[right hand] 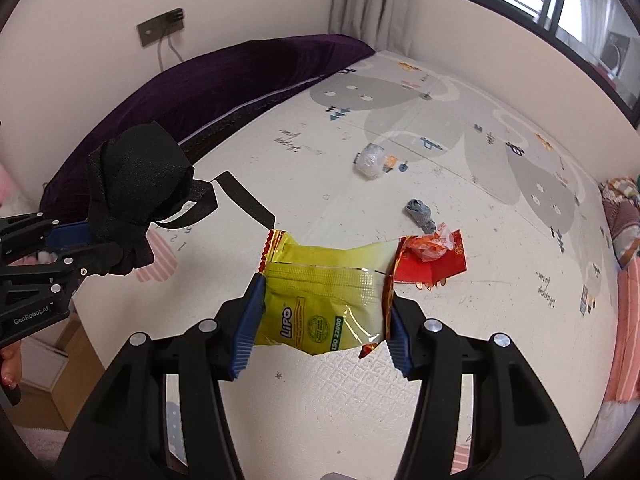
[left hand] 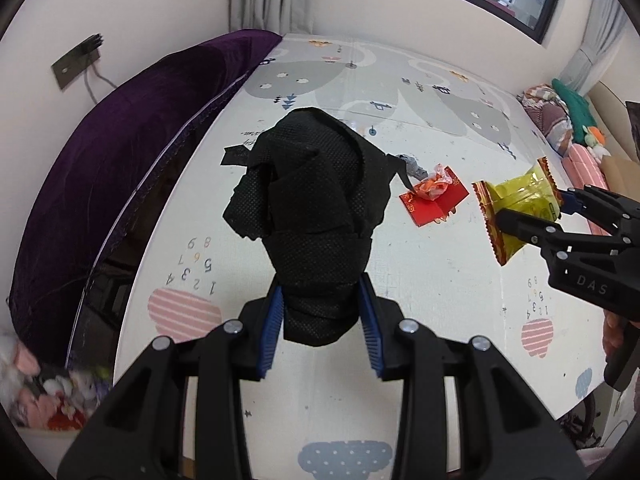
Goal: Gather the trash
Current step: 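Carry the black bag and yellow packet to the bin and release both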
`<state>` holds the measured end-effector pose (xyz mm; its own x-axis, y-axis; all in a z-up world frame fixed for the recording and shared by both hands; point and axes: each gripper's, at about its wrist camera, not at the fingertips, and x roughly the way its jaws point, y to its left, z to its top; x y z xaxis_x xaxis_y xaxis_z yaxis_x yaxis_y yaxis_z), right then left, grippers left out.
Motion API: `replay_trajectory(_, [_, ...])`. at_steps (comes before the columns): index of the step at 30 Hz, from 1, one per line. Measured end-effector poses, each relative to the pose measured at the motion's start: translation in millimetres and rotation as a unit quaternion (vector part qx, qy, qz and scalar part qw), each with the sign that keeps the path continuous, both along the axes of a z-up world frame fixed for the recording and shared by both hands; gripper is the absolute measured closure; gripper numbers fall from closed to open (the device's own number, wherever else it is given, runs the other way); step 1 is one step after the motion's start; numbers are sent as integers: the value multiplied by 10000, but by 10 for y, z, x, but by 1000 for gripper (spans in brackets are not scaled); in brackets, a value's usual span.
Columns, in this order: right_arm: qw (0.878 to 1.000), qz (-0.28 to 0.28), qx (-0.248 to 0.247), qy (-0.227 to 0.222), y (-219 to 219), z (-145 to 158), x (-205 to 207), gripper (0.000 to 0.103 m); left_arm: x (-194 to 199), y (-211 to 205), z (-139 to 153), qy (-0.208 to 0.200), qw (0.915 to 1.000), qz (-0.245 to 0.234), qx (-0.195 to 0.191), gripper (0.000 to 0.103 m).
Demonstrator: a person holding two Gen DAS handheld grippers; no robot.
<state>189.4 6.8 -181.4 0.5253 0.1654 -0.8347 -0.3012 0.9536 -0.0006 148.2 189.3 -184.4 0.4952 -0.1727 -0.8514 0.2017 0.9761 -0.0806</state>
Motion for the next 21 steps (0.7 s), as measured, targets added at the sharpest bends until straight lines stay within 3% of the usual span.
replay_trajectory(6, [9919,1212,121,-354,111,340,-420,50,-773,27,242,-170,9934,1136,-23,67])
replay_trajectory(11, [9731,2251,329,-366,382,509,-821,50,-1524,190,393,-254,9741,2245,-62,67])
replay_trajectory(16, [9393,3401,398,-195,921,487,-1309,50,-2351,447,469,-230,9414,3364,83,67])
replay_trajectory(21, [8948,4445,420,-61,1592,501,-1993,50,-3310,771,515,-216,8951,4452,126,67])
